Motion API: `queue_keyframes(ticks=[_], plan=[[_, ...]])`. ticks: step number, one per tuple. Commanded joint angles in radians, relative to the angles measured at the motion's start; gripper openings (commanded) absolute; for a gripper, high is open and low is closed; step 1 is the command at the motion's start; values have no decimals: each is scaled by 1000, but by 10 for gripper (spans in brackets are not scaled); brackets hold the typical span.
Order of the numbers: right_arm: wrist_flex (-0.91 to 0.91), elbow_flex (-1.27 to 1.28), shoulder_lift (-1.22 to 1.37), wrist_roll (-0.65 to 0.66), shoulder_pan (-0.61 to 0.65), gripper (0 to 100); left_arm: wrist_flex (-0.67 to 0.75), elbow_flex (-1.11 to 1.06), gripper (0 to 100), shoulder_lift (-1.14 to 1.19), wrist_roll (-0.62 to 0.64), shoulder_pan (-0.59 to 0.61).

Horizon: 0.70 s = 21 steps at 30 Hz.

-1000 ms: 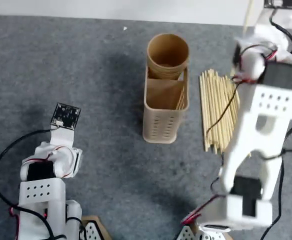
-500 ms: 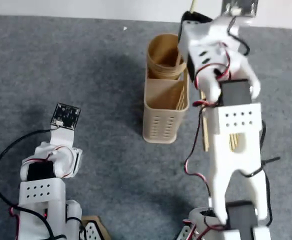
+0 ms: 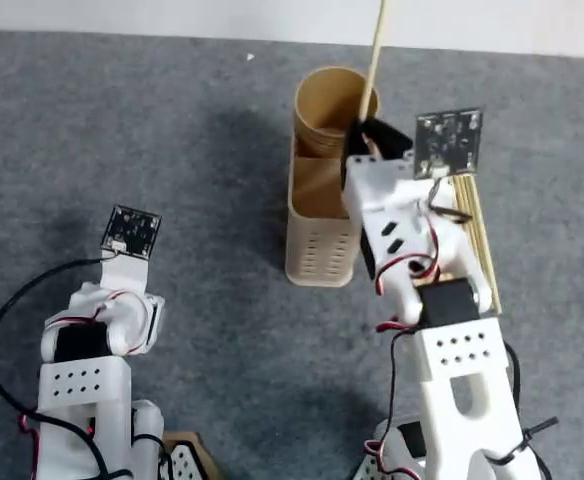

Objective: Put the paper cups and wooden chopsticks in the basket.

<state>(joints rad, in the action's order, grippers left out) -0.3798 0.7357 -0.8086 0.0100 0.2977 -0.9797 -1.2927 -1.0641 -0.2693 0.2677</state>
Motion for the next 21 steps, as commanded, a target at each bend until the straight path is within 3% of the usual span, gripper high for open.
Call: queue_keyframes(ticks=[1, 6, 14, 21], plan=[[-62, -10, -36, 71, 1, 88, 12, 5, 203, -13, -8, -12], [-269, -142, -38, 199, -4, 298, 12, 5, 203, -13, -8, -12], [-659, -536, -4, 391, -255, 266, 12, 4, 203, -13, -8, -12], [-728, -466, 334, 641, -581, 228, 17, -5, 203, -15, -8, -13]])
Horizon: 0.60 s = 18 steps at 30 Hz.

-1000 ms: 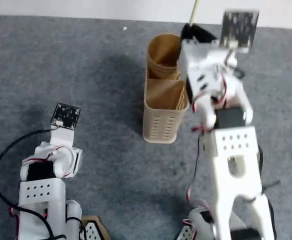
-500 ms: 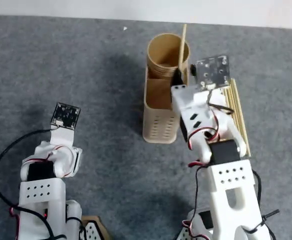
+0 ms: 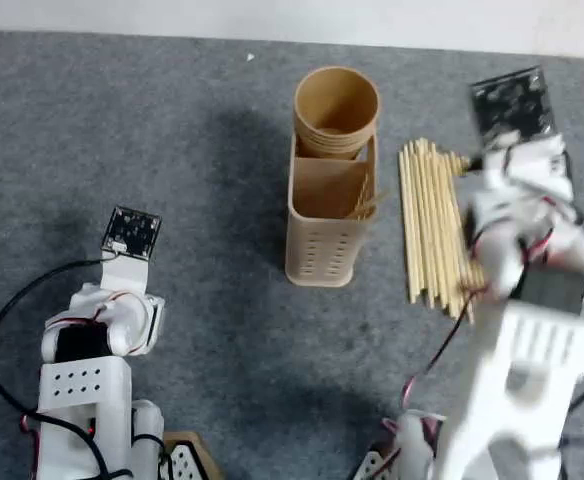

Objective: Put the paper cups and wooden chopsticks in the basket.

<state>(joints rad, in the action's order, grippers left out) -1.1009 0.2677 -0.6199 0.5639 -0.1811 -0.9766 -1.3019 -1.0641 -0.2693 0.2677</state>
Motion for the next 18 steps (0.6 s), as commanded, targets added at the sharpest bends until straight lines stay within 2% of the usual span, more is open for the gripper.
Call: queue_keyframes(ticks=[1, 7, 18], plan=[[-7, 7, 219, 109, -117, 228, 14, 4, 203, -16, -8, -13], [39, -18, 634, 114, -147, 228, 14, 1, 203, -16, -8, -13], [206, -47, 834, 118, -163, 228, 14, 1, 203, -15, -8, -13]])
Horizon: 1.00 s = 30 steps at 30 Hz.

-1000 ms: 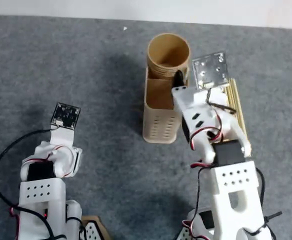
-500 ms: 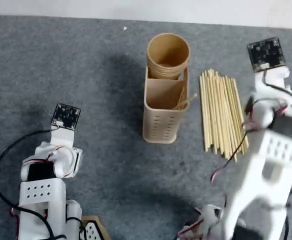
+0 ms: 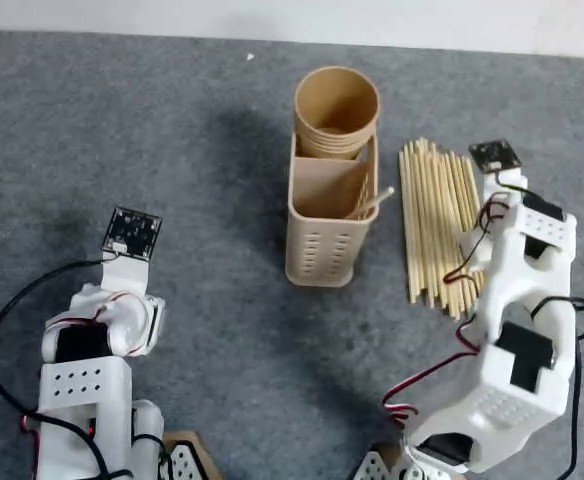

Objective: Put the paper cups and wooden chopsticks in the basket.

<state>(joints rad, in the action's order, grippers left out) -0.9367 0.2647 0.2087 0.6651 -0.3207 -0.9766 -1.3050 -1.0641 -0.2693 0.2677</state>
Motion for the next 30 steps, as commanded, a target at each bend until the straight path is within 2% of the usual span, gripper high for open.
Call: queue_keyframes(ticks=[1, 12, 17, 20, 27, 30], plan=[[58, -44, 19, 17, -27, 228, 14, 4, 203, -15, -8, -13], [111, -47, 176, 15, -31, 216, 14, 4, 203, -13, -8, -13], [107, -45, 131, 11, -31, 0, 14, 4, 203, -13, -8, -13], [105, -41, 93, 11, -31, 33, 14, 4, 203, -13, -8, -13], [105, -39, 53, 11, -31, 29, 14, 4, 203, -13, -8, -13], [105, -47, 48, -58, -33, 5, 14, 4, 203, -13, -8, -13]])
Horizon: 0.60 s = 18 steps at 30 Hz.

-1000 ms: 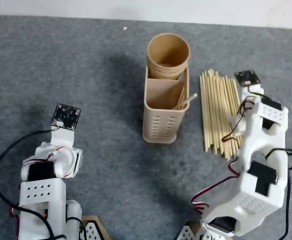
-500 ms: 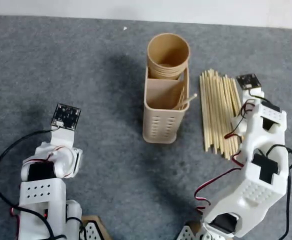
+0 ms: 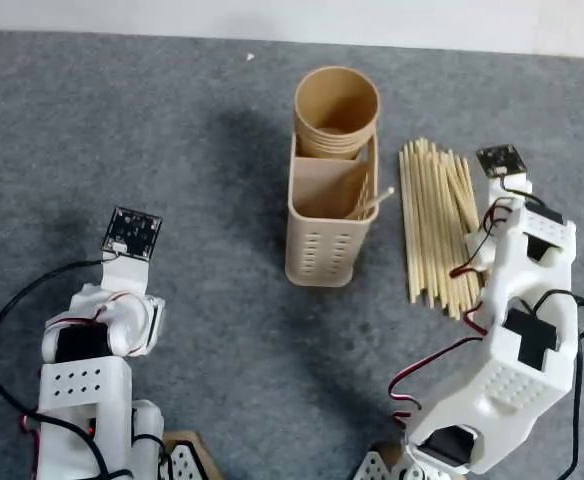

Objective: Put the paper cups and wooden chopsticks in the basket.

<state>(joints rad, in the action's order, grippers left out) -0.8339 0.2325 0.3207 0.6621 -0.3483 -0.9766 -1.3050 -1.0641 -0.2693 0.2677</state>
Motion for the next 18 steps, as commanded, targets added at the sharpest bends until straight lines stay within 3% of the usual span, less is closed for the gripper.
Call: queue_keyframes(ticks=[1, 11, 18], plan=[[2, -15, -67, -78, -7, 5, 14, 4, 203, -13, -8, -13], [2, -7, -489, -269, 1, 5, 14, 1, 203, -13, -8, -41], [1, -7, -737, -408, 124, 5, 14, 1, 203, -13, -8, -39]])
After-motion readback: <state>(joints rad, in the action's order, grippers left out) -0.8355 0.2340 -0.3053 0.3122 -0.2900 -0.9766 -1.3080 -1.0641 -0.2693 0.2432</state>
